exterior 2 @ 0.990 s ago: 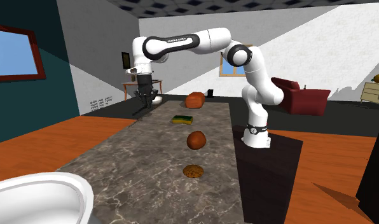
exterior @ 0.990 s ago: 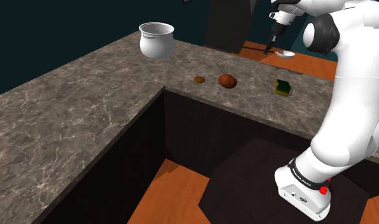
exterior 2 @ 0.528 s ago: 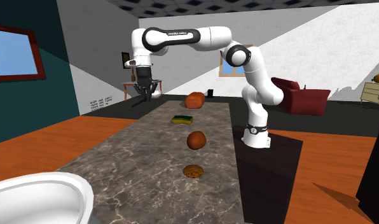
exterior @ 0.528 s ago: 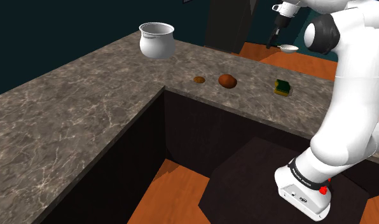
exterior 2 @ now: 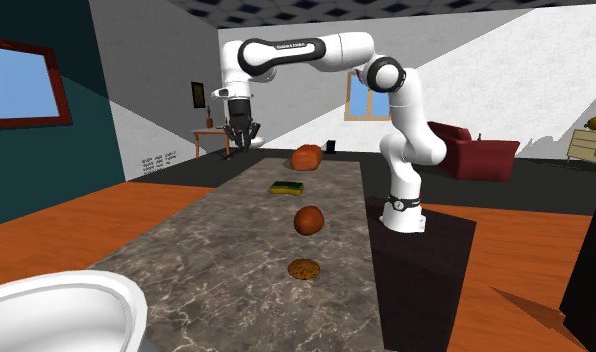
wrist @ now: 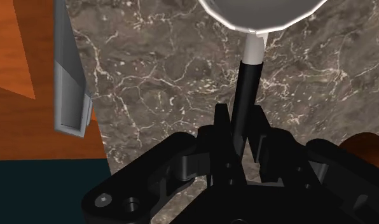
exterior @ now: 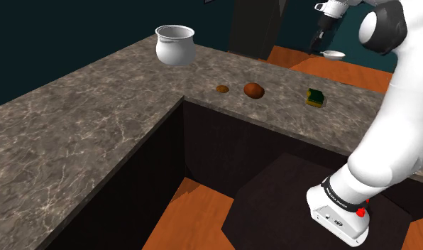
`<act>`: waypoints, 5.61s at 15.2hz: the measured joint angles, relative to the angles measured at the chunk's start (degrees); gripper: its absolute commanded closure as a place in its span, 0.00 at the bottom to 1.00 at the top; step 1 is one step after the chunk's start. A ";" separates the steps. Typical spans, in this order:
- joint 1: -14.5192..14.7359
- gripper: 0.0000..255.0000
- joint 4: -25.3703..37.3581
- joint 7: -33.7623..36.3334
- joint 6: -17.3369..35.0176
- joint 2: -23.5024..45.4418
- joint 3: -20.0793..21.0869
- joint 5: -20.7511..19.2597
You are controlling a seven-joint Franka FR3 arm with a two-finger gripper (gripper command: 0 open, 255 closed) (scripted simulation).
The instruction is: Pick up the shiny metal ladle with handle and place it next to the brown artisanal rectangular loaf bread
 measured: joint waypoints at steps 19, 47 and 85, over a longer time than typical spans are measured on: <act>-1.08 1.00 -41.42 0.44 7.46 -42.44 -3.29 -26.44; -26.36 1.00 -54.74 -19.66 -7.63 -74.88 -11.14 -51.53; -25.54 0.00 -69.43 -18.34 12.55 -71.60 -27.02 -62.84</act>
